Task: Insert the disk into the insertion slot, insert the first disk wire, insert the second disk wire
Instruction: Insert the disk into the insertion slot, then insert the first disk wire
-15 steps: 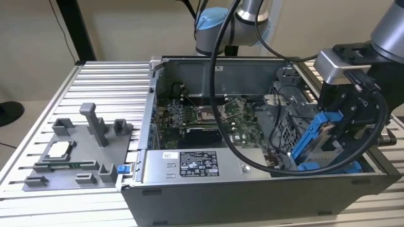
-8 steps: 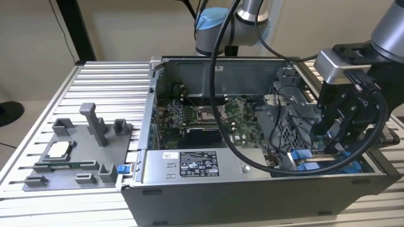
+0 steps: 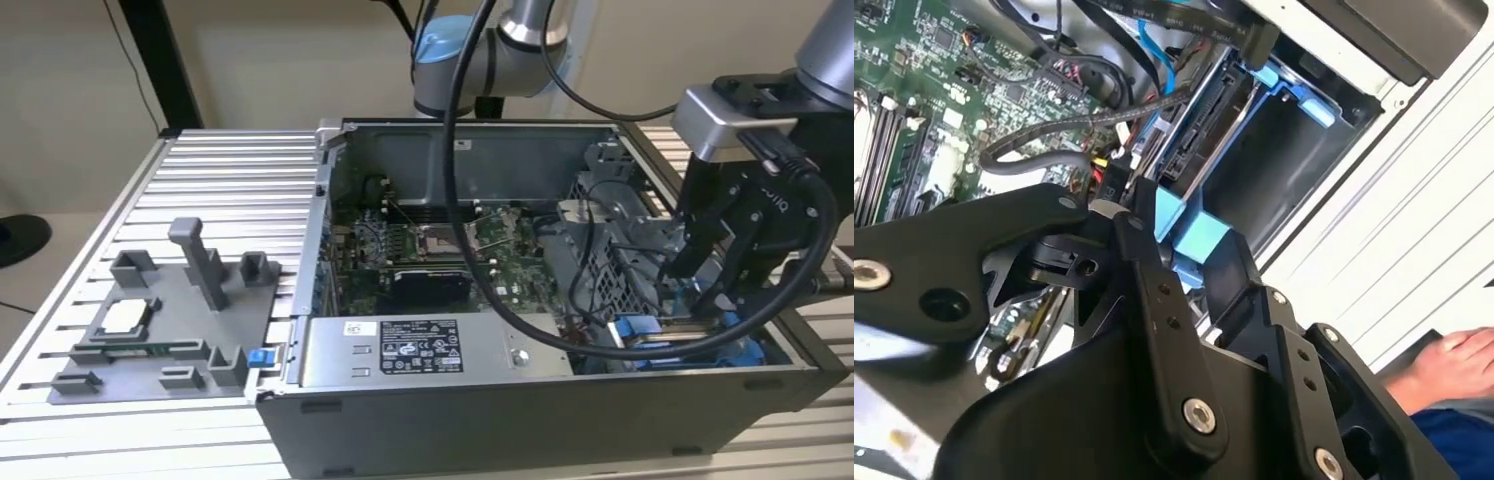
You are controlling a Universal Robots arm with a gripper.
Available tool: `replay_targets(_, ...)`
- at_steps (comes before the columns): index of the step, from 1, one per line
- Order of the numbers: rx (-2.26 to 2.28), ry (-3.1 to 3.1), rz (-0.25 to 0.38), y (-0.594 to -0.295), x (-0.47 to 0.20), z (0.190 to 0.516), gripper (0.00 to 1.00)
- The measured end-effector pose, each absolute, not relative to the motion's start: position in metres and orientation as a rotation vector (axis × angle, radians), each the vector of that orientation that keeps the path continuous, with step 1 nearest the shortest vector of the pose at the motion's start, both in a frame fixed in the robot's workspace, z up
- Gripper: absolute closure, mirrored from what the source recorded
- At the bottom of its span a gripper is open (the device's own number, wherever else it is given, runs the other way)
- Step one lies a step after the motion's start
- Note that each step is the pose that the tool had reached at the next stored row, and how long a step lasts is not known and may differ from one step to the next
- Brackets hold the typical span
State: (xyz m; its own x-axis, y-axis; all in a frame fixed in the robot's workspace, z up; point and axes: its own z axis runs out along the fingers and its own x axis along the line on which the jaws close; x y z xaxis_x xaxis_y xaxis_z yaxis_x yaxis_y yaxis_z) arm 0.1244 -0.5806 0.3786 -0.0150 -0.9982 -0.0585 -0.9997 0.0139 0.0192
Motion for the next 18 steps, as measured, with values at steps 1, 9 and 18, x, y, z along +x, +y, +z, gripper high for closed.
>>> replay_targets(1, -2.185, 2.216, 0.085, -0.581, 0.124, 0.38, 0.0)
replay_targets(9, -2.185, 2.217, 0.085, -0.58, 0.124, 0.384, 0.0)
replay_targets(18, -2.185, 2.216, 0.086, -0.577, 0.124, 0.395, 0.0)
